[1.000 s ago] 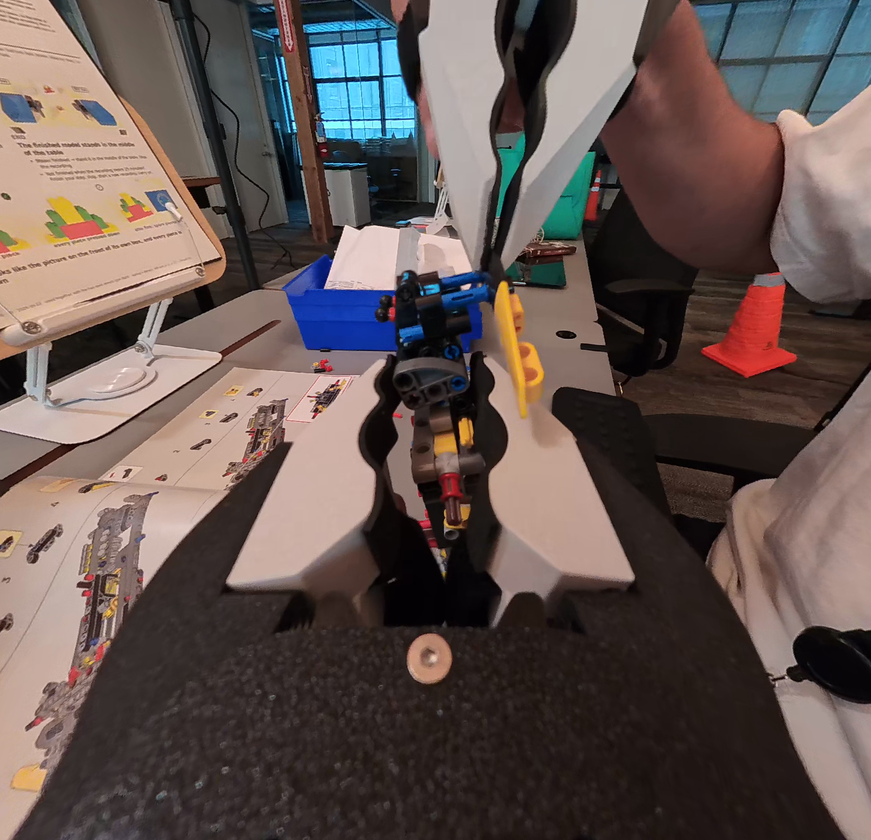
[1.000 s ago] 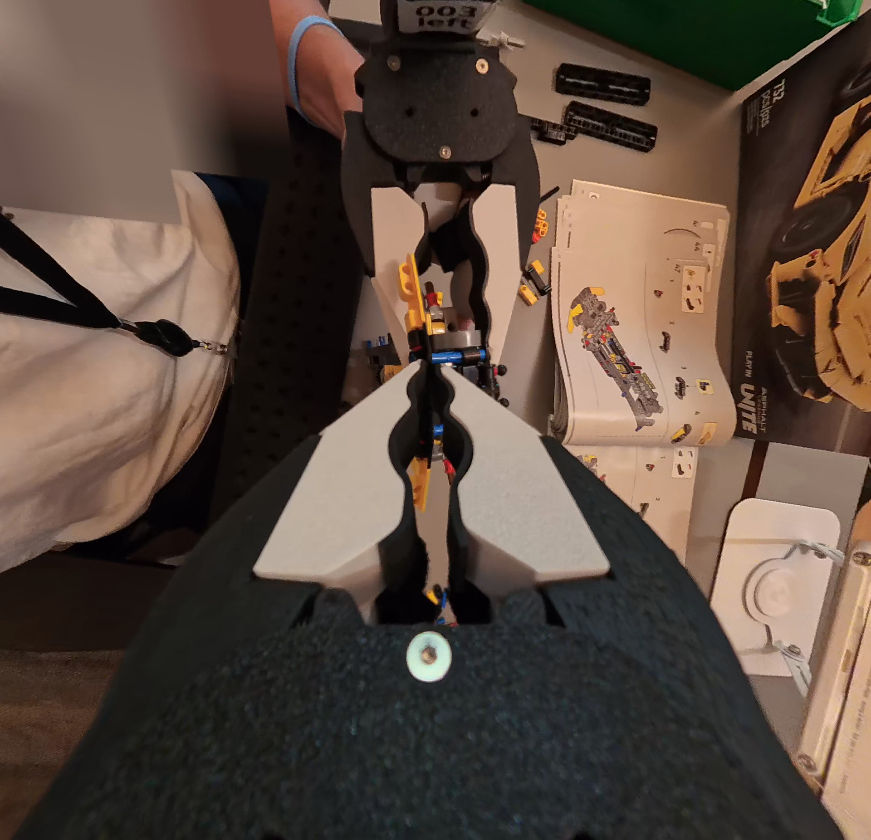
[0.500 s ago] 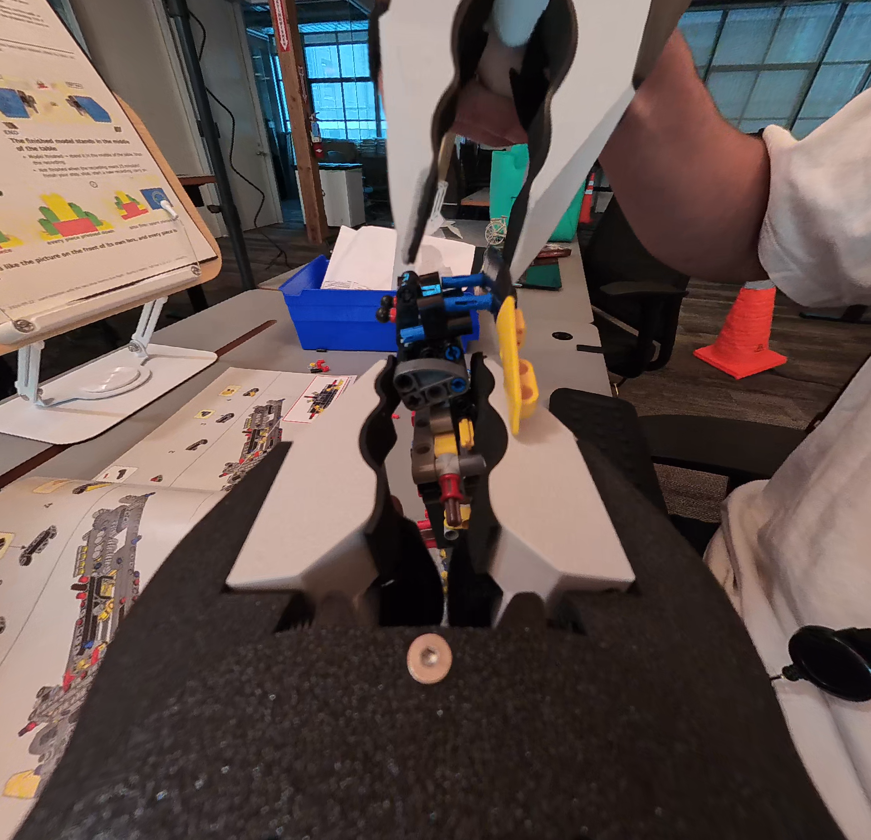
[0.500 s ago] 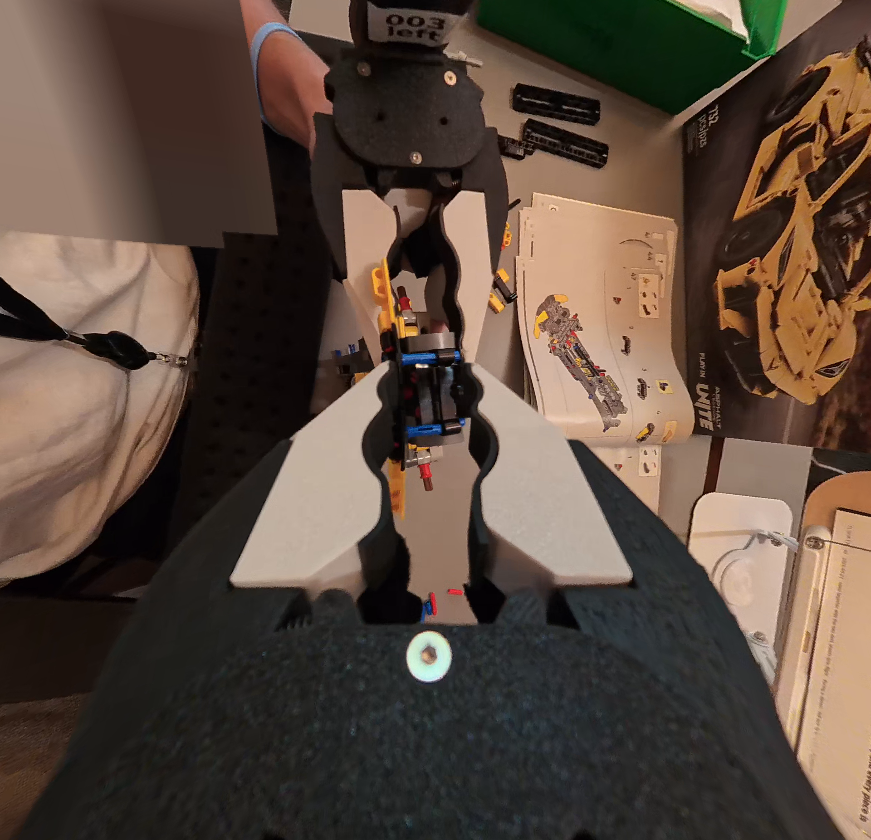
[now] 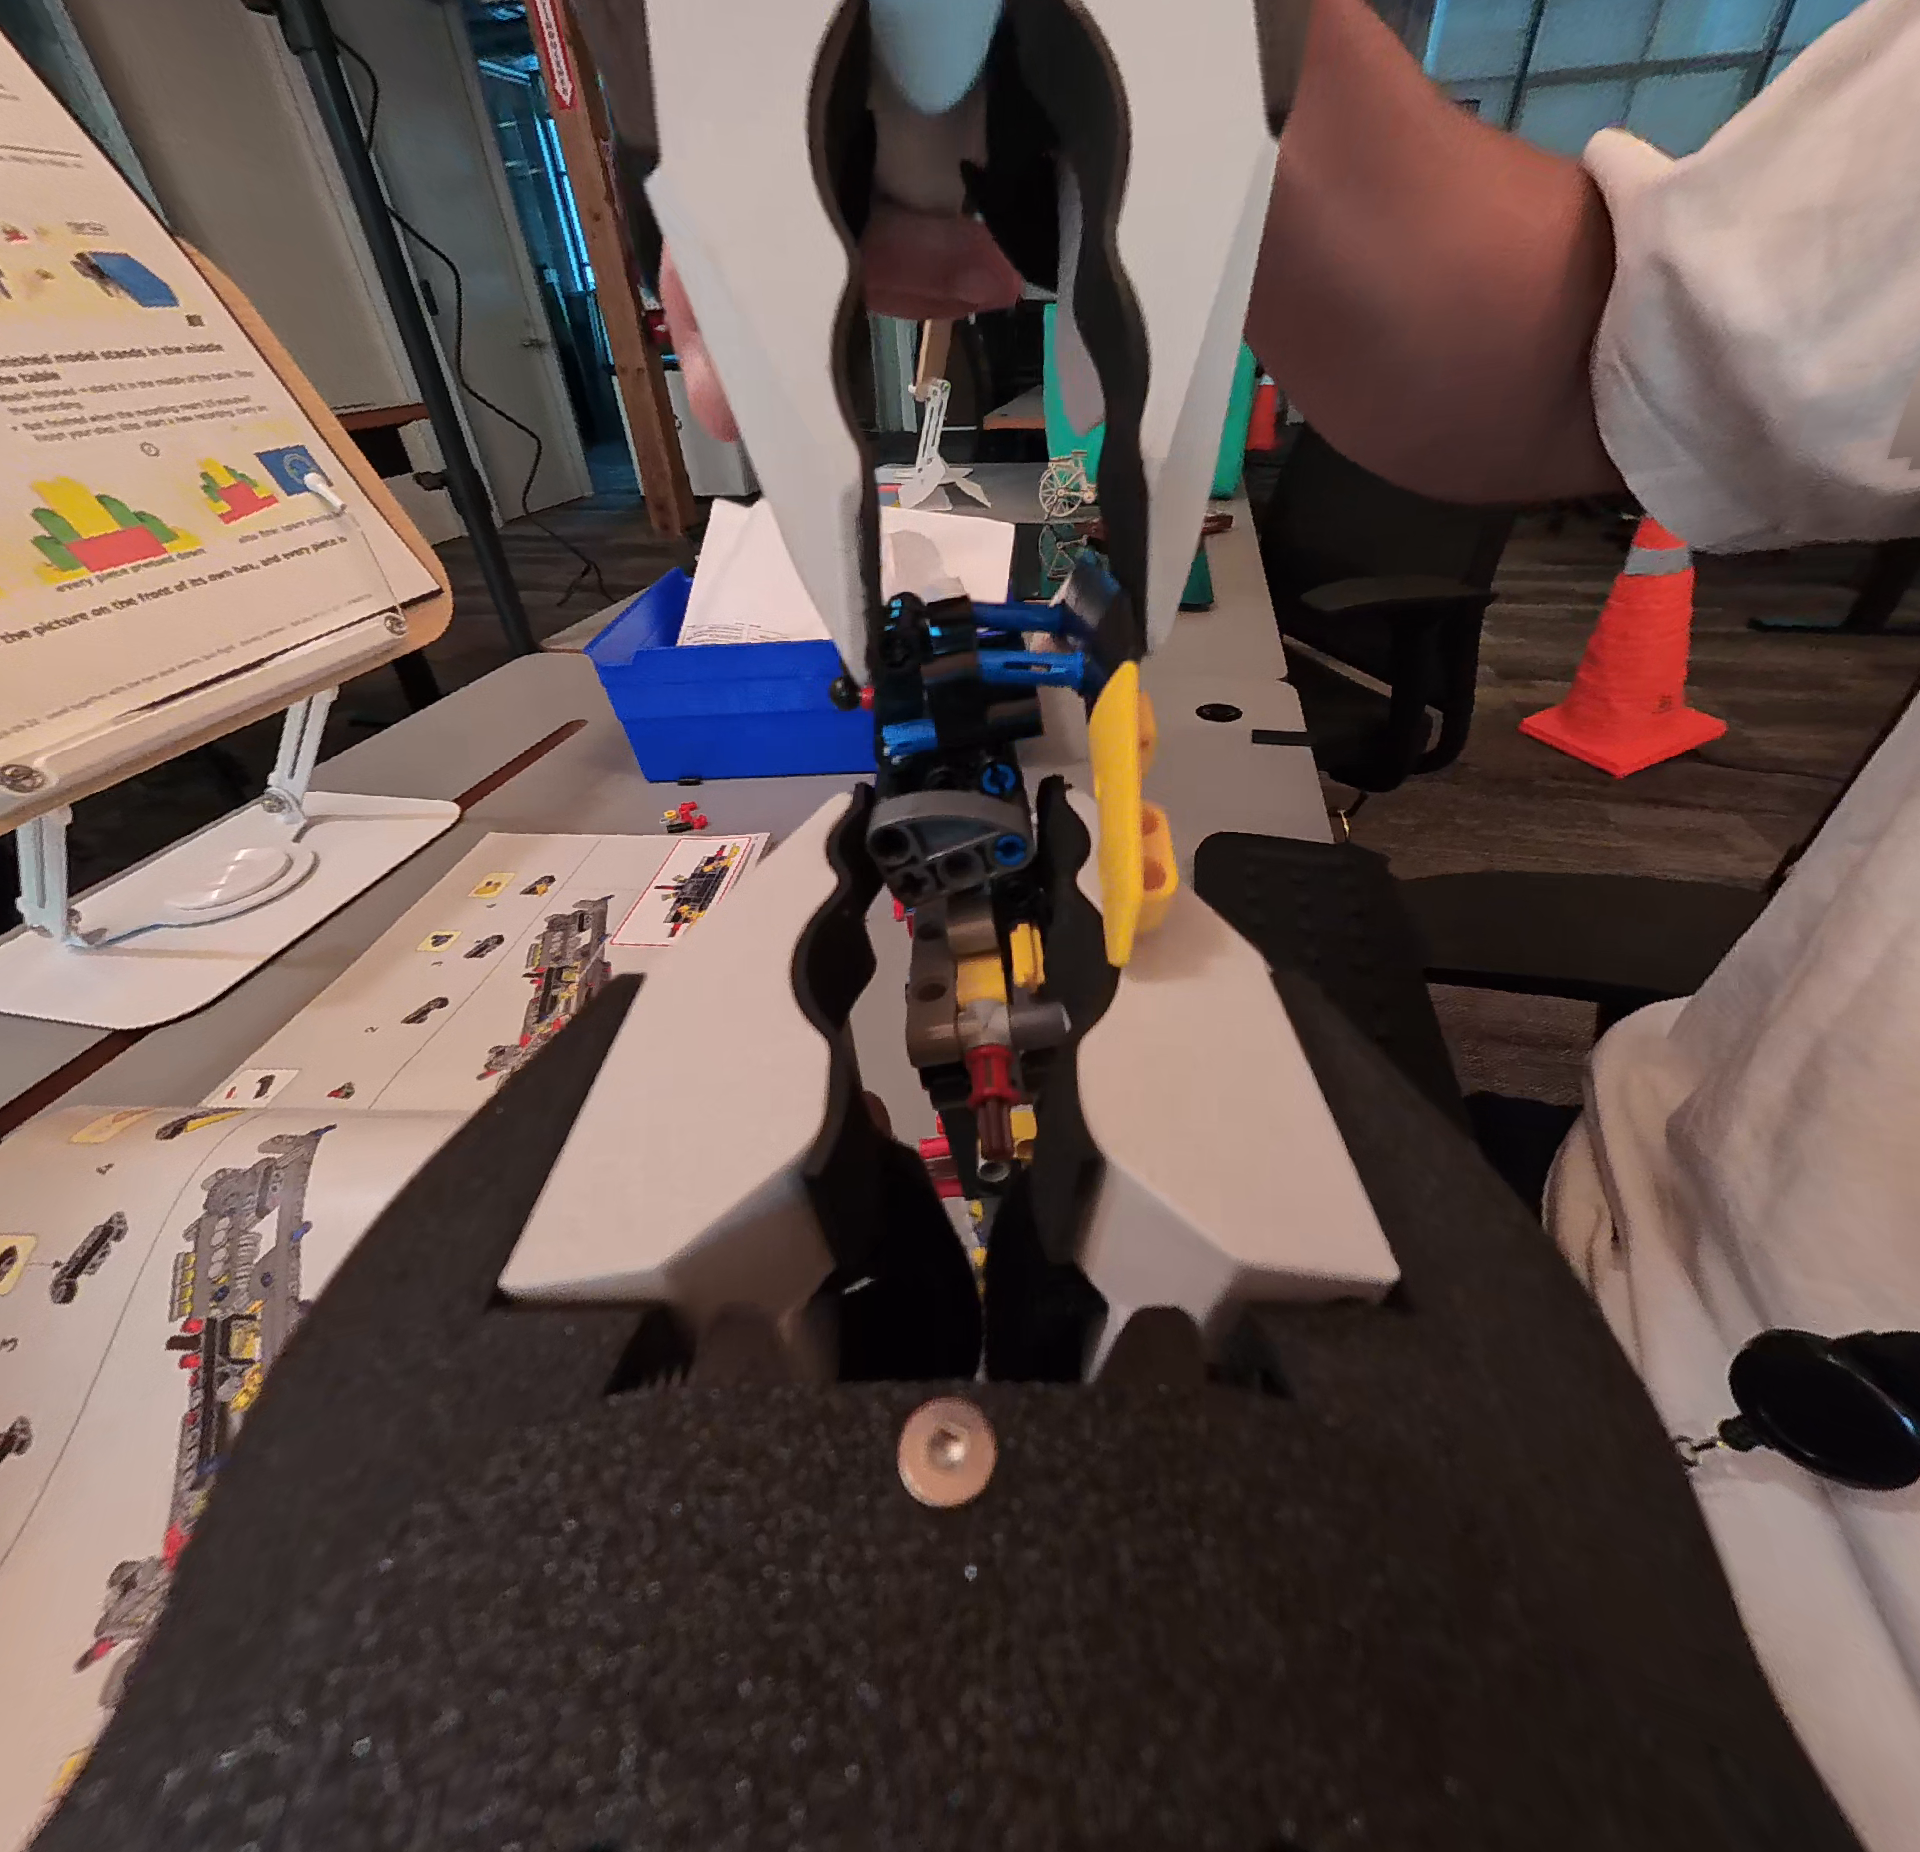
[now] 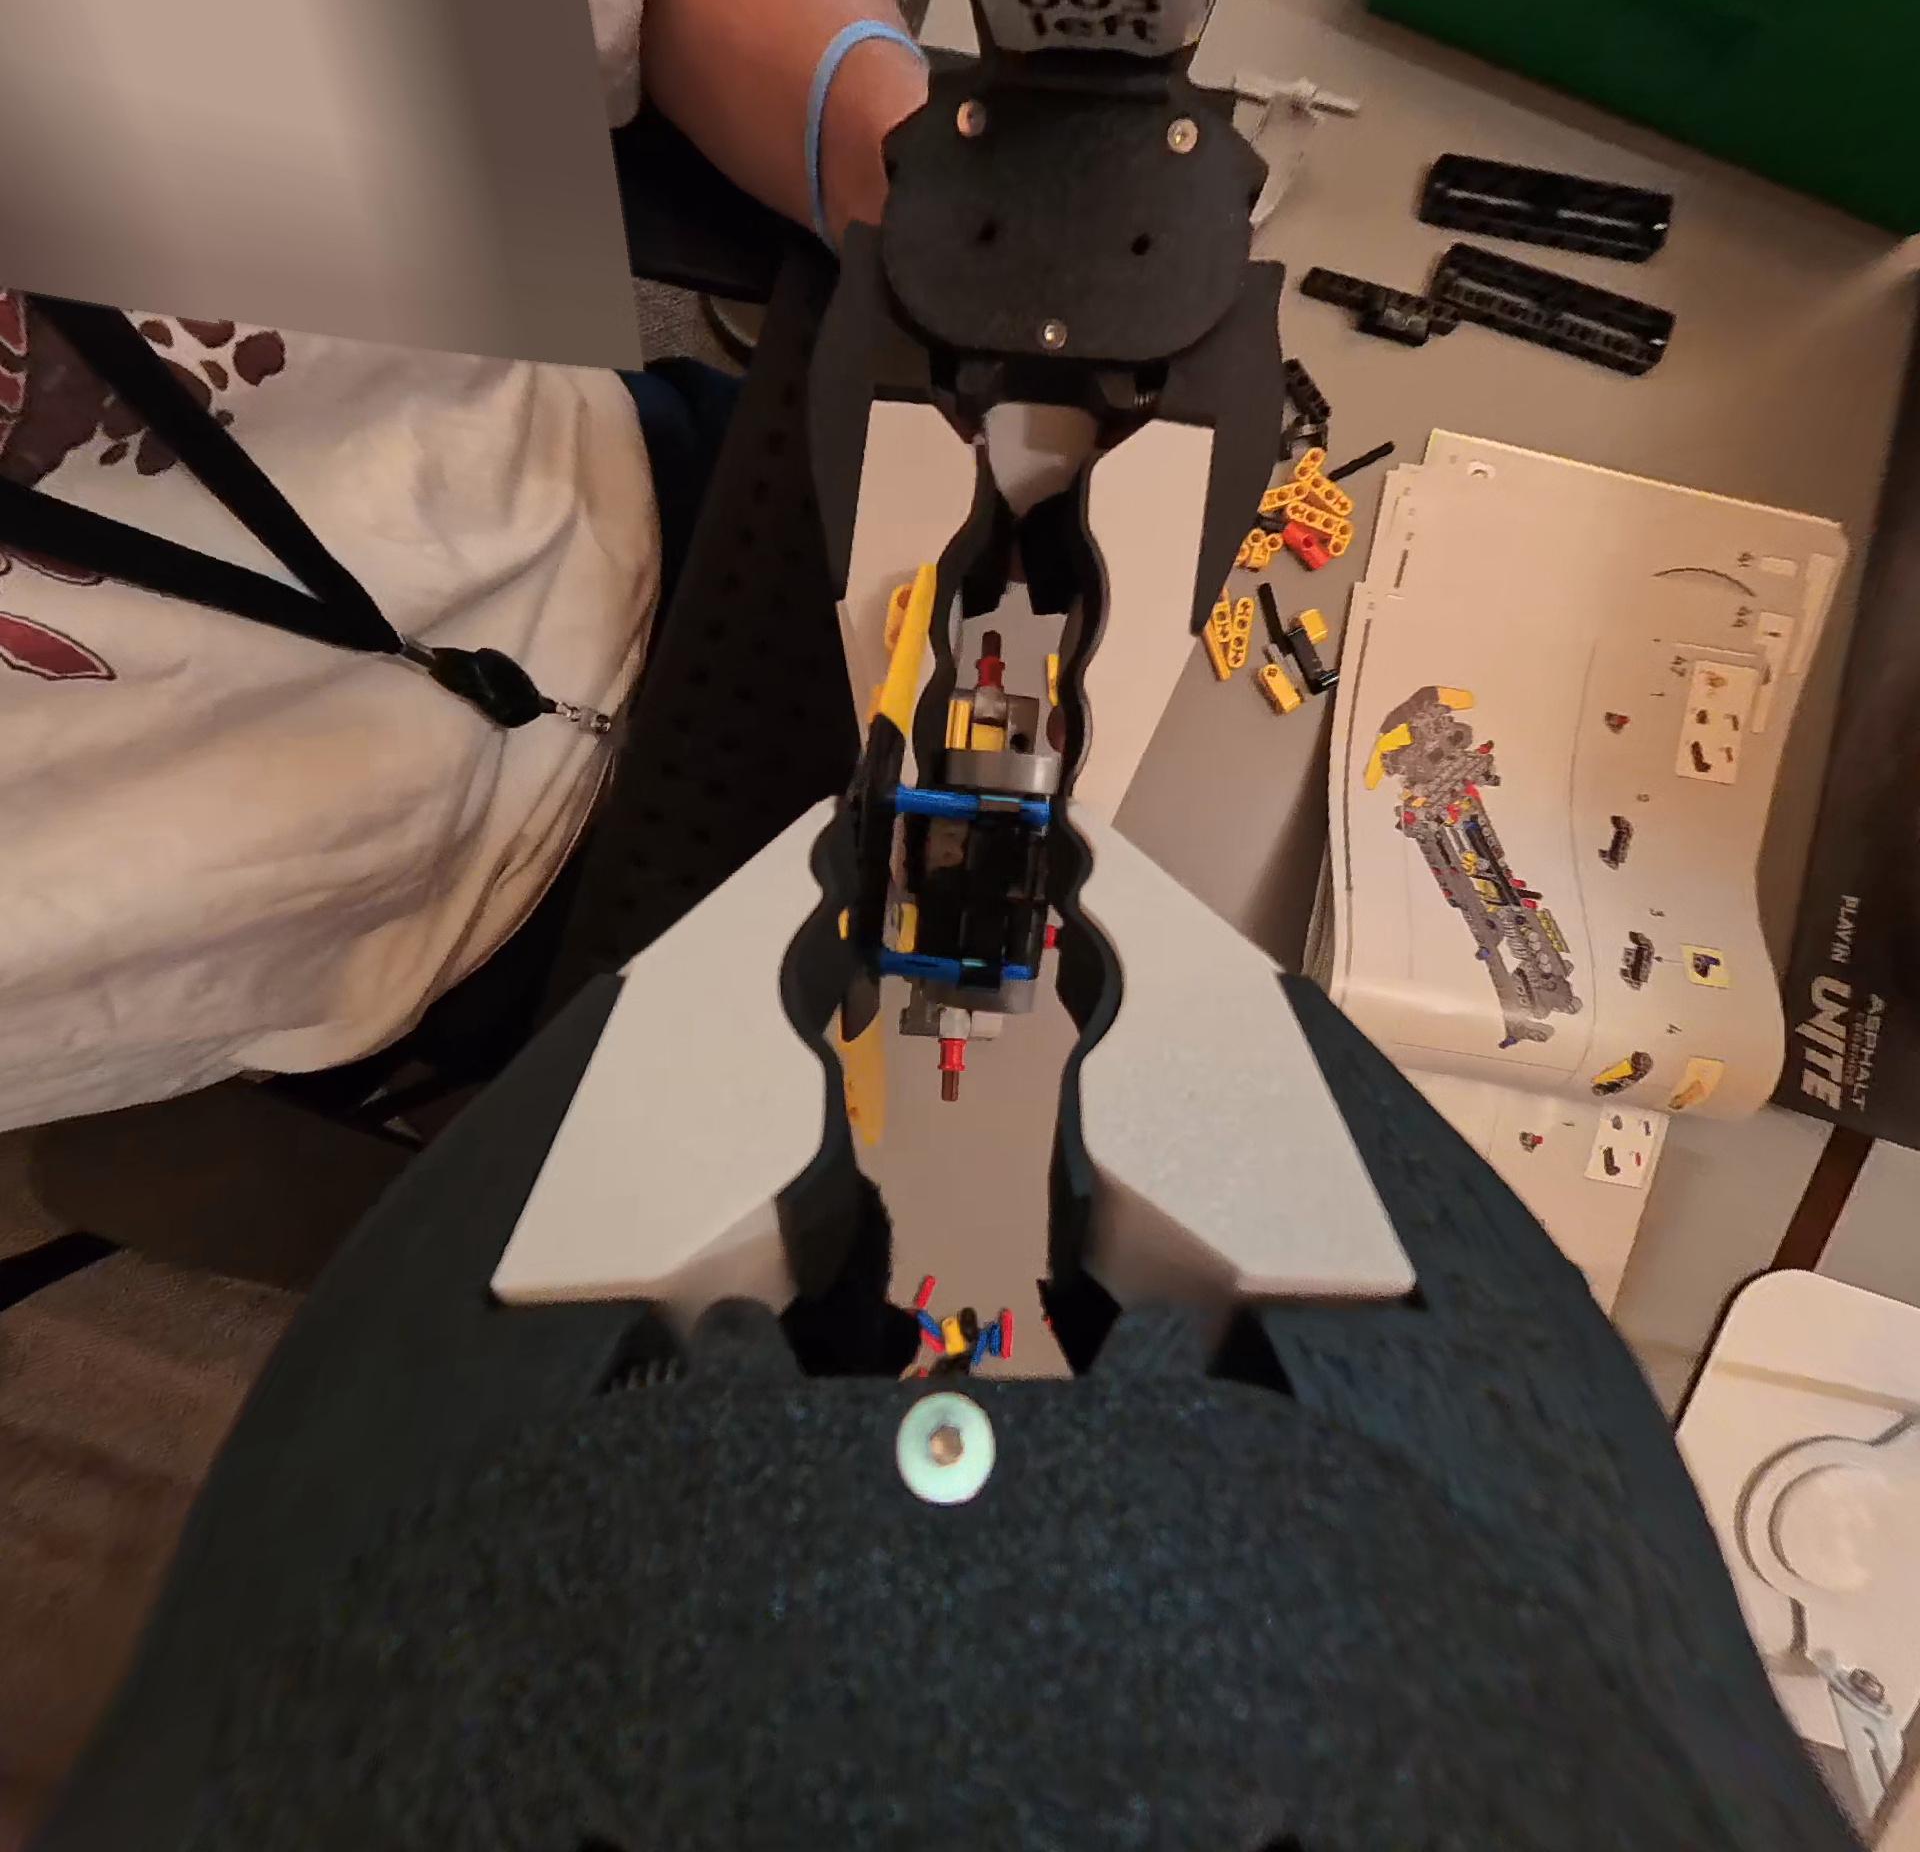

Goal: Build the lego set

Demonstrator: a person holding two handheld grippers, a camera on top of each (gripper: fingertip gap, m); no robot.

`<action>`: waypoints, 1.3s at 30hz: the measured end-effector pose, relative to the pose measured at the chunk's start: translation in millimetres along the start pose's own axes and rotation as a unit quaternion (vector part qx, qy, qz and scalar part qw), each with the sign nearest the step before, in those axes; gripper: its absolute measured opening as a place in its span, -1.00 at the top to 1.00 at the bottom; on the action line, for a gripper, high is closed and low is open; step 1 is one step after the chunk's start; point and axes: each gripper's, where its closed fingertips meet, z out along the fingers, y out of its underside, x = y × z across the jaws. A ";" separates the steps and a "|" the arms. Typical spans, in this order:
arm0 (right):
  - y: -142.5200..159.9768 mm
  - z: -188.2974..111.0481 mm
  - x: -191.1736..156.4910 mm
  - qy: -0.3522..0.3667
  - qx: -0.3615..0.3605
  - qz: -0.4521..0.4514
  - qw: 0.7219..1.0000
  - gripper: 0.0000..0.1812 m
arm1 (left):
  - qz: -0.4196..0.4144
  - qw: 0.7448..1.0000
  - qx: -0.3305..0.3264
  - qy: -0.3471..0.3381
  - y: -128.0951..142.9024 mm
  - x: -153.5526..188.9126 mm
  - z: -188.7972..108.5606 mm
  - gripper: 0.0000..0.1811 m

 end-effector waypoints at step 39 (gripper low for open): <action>0.4 -3.2 -4.0 -0.089 0.017 0.053 0.994 0.70 | 0.052 0.999 0.007 -0.010 0.7 3.5 2.7 0.57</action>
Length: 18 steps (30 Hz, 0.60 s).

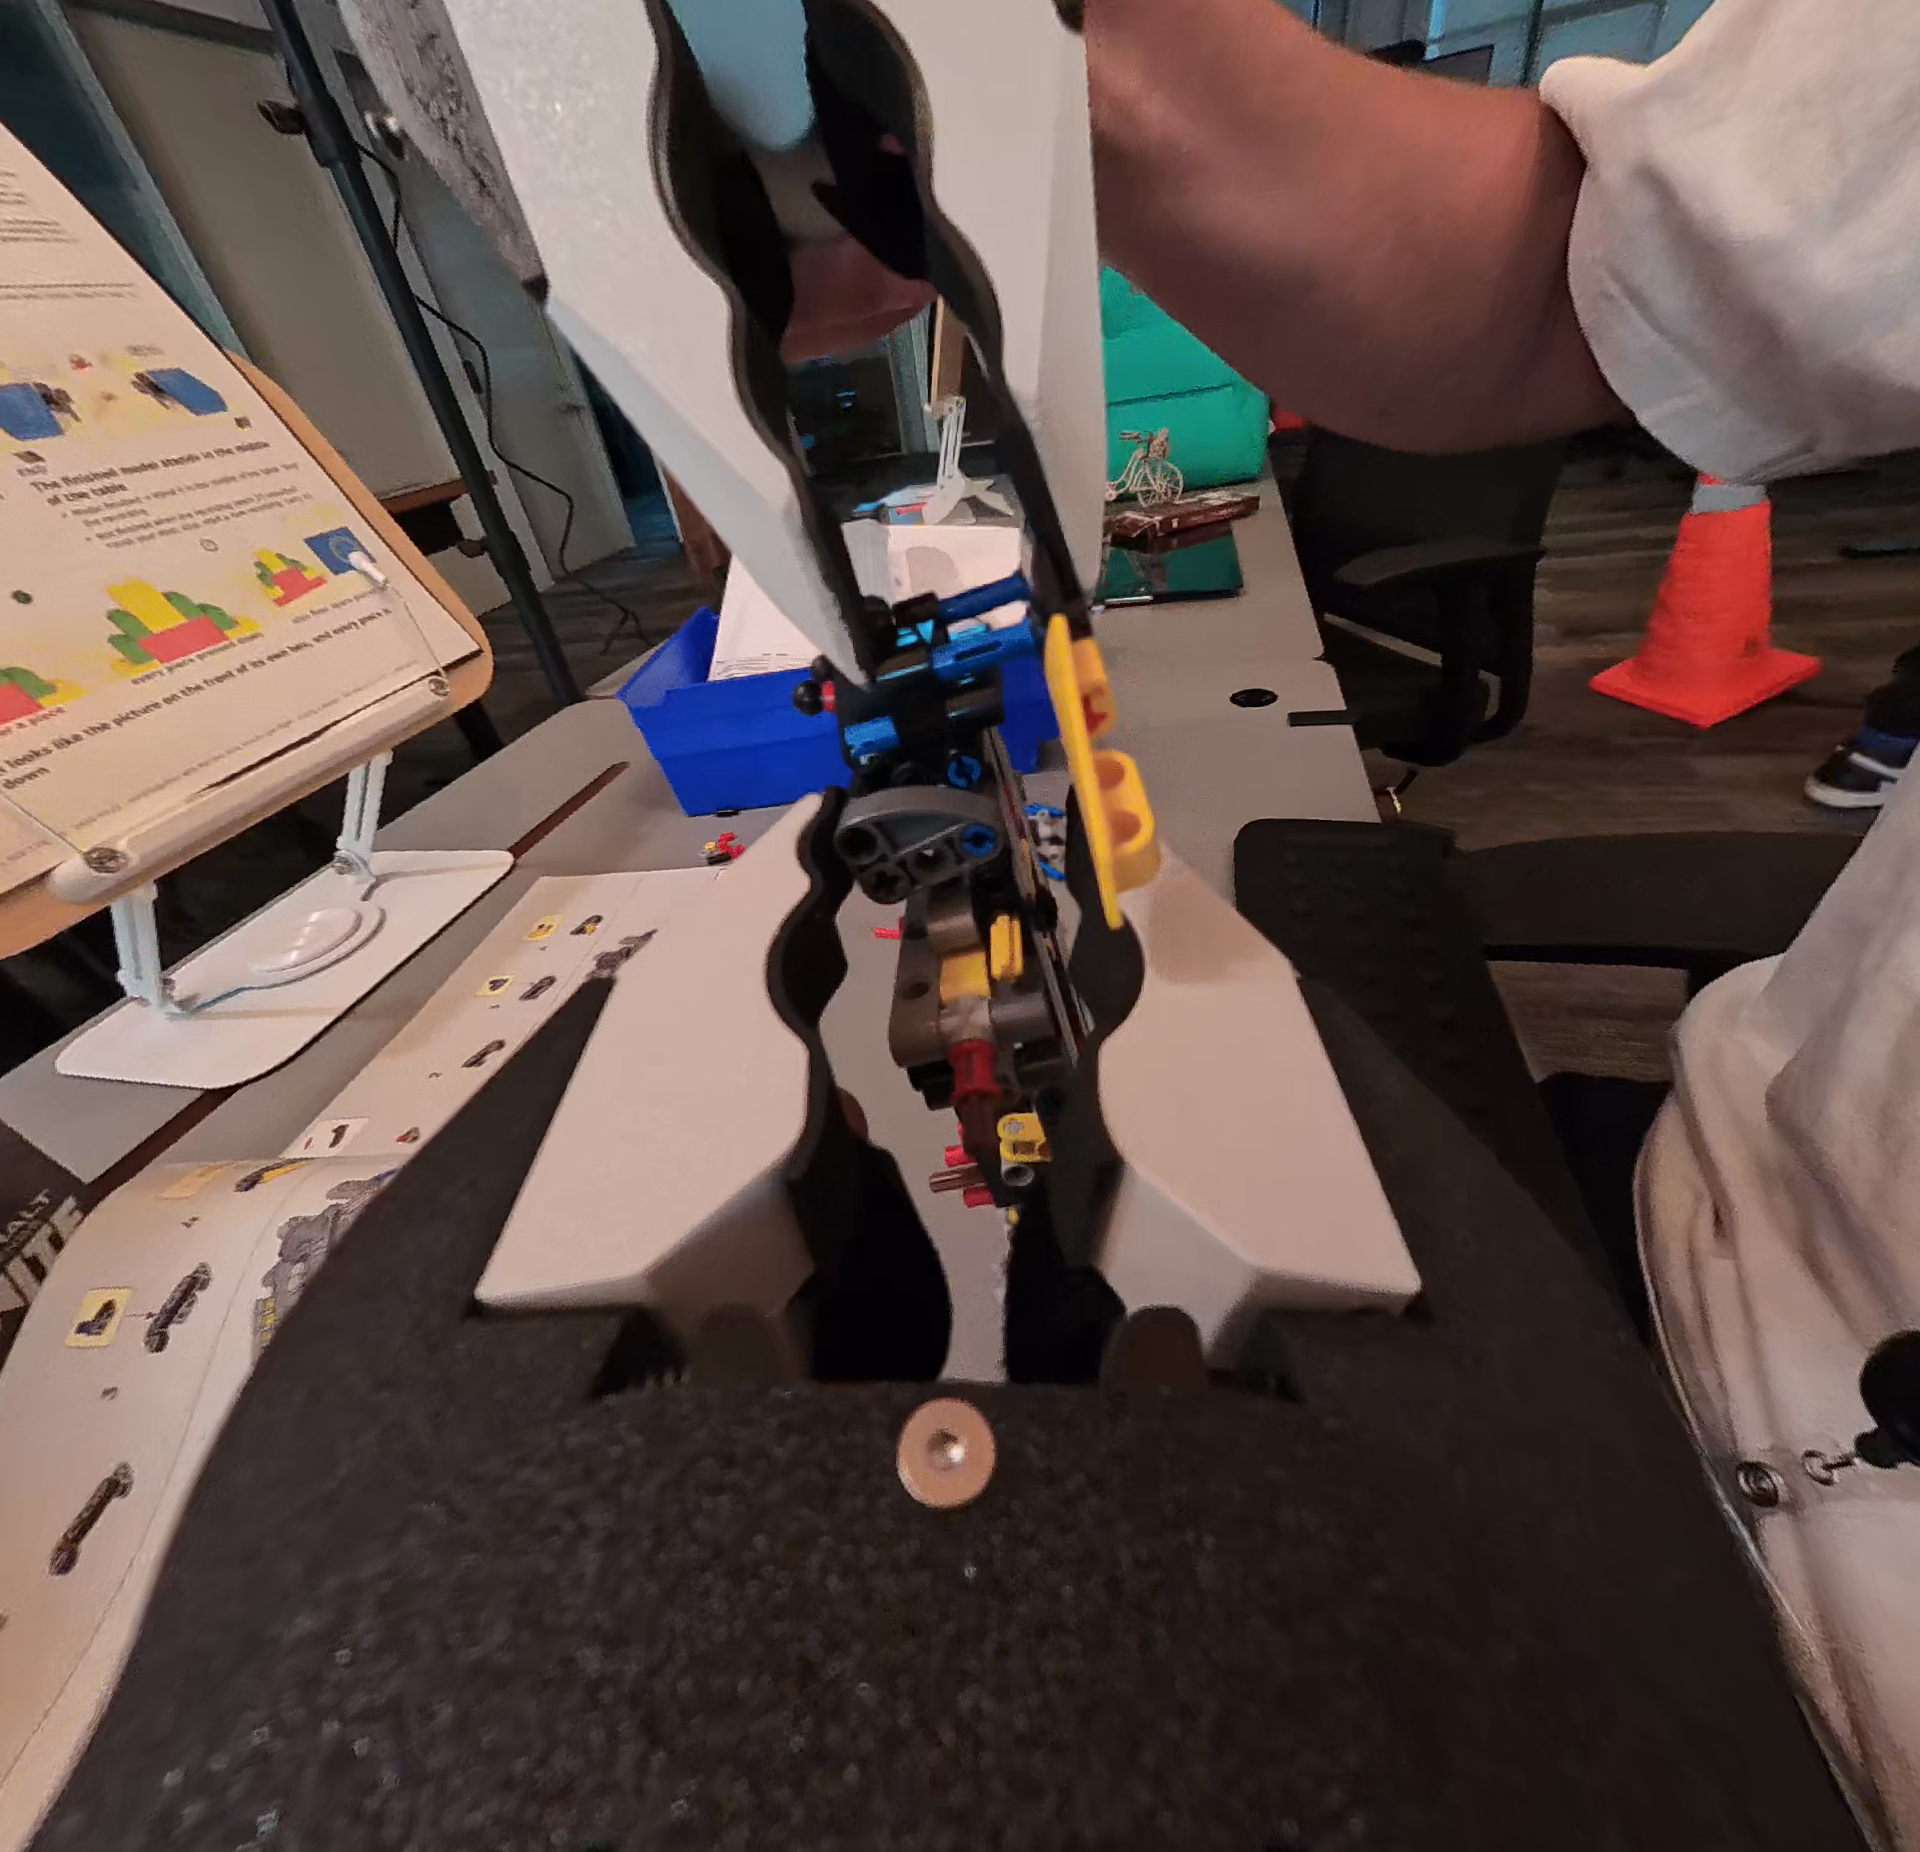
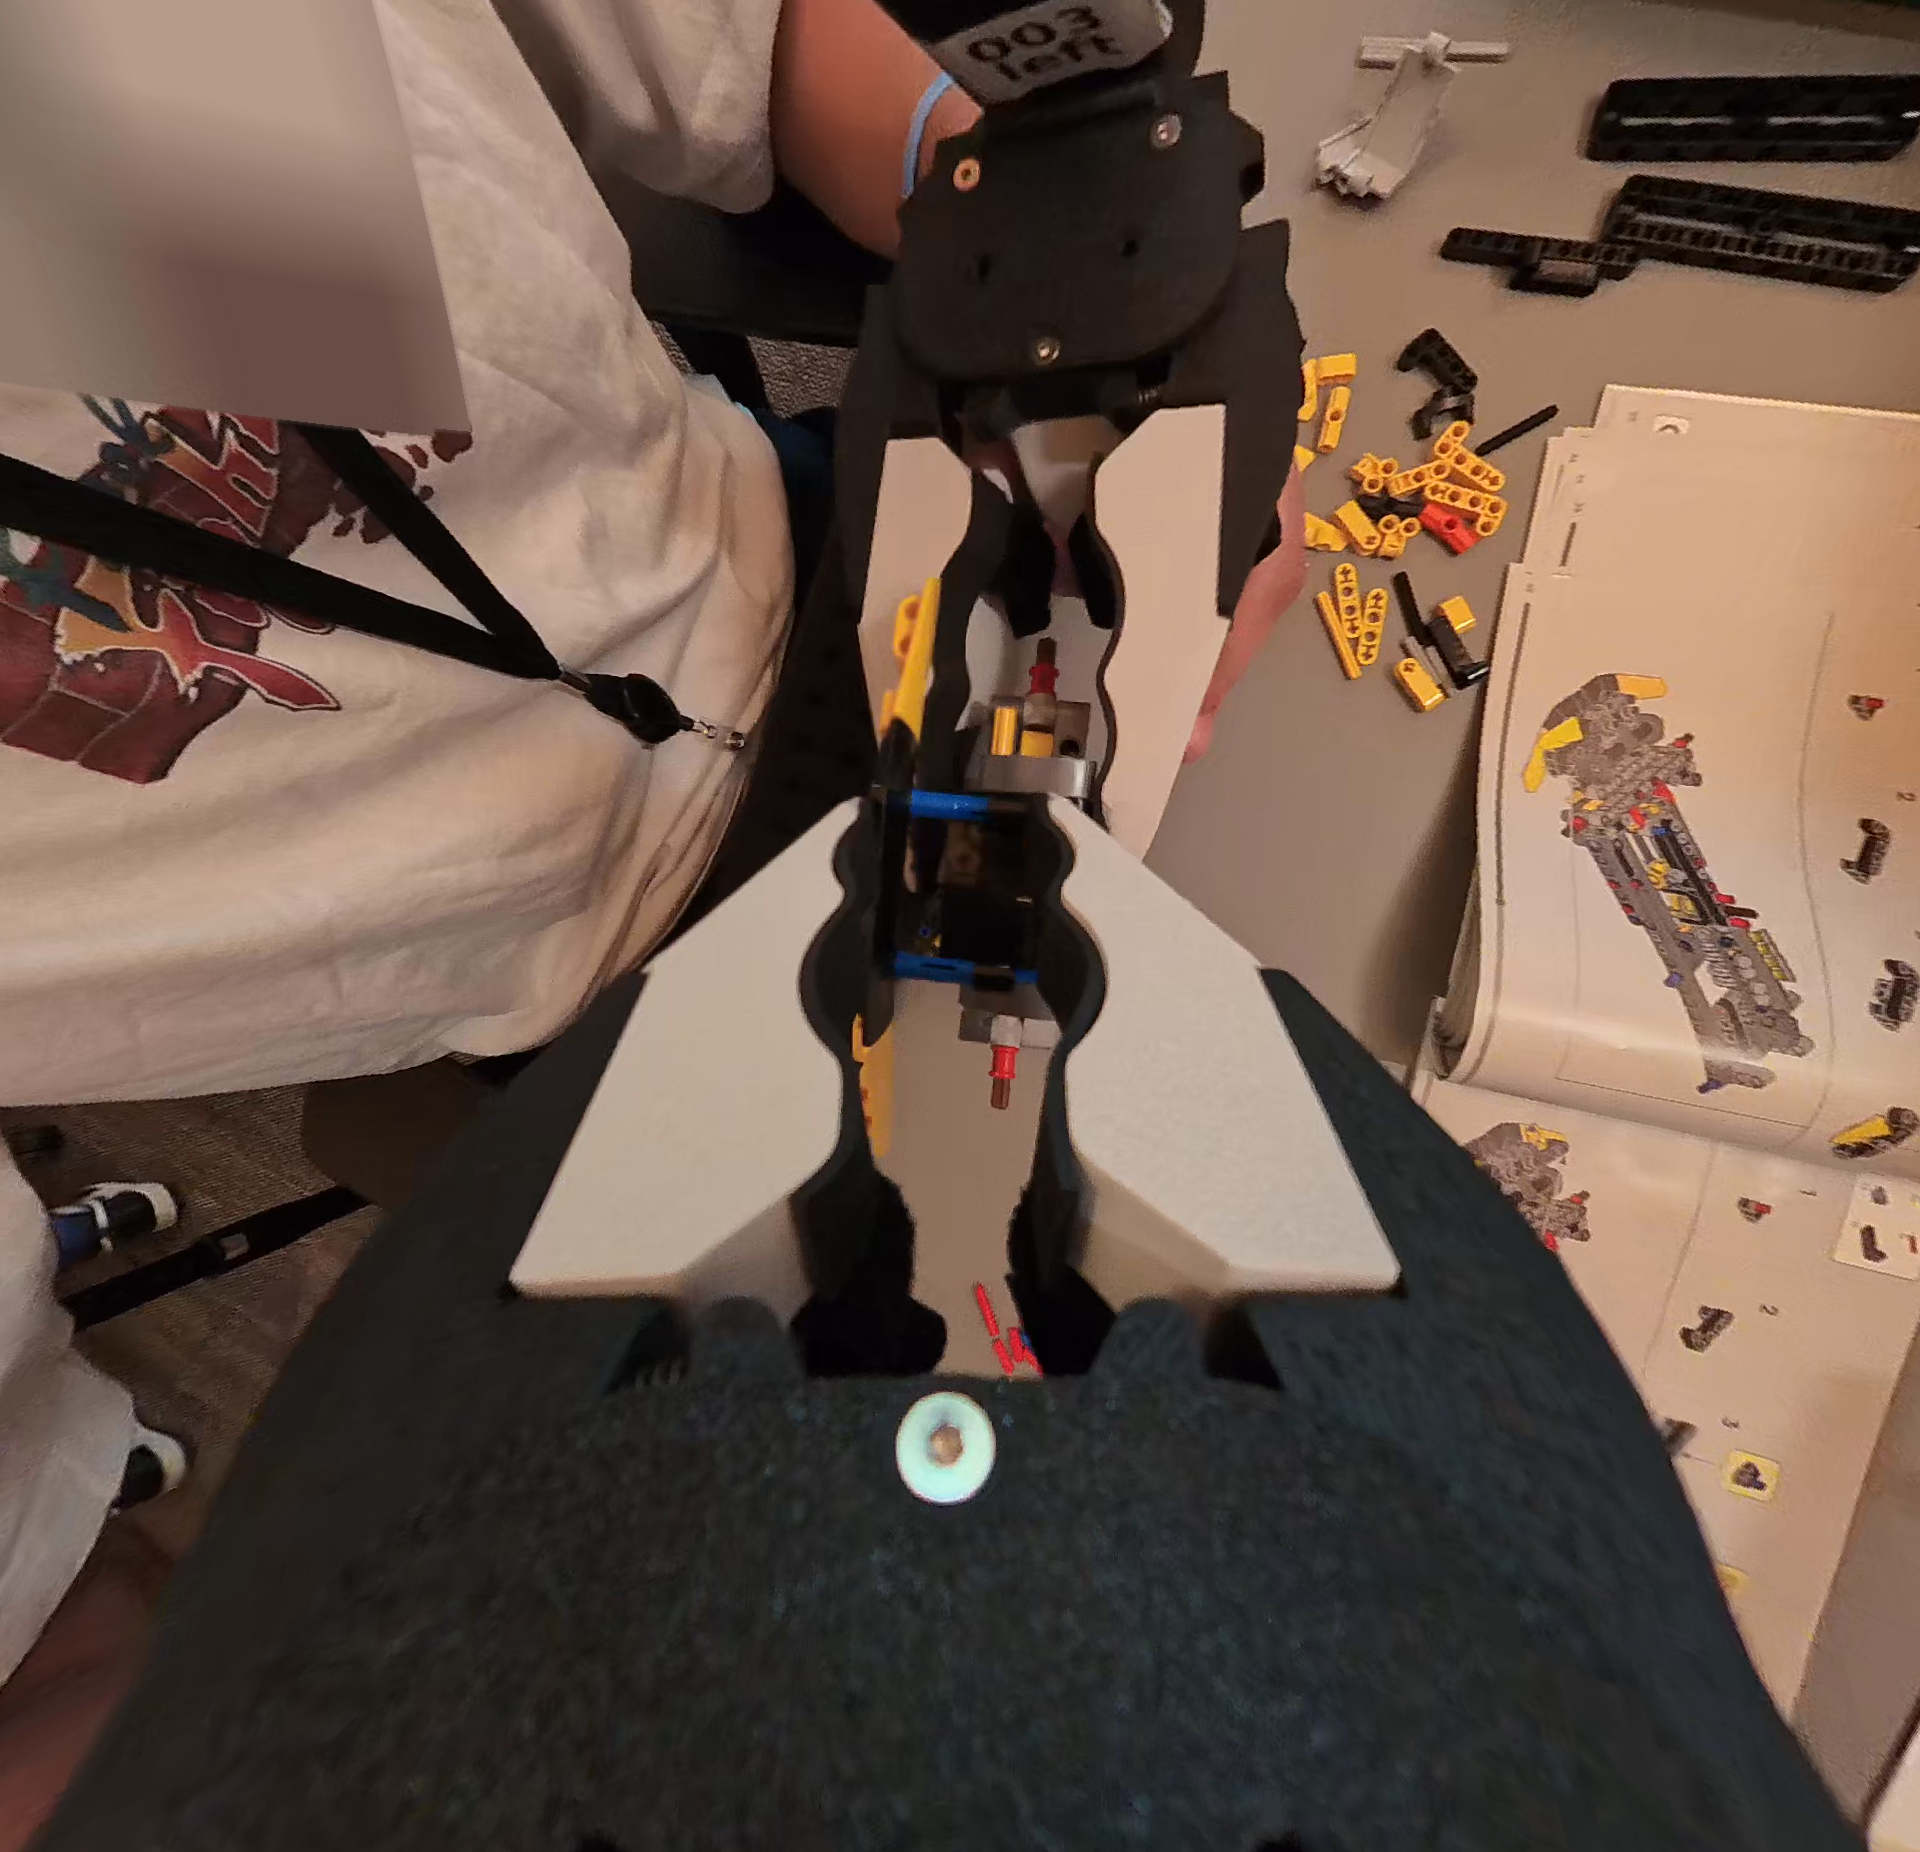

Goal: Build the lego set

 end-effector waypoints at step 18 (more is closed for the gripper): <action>4.3 -1.6 13.5 0.036 0.009 0.011 0.999 0.69 | -0.090 0.992 0.084 0.003 -23.5 -9.5 -8.7 0.57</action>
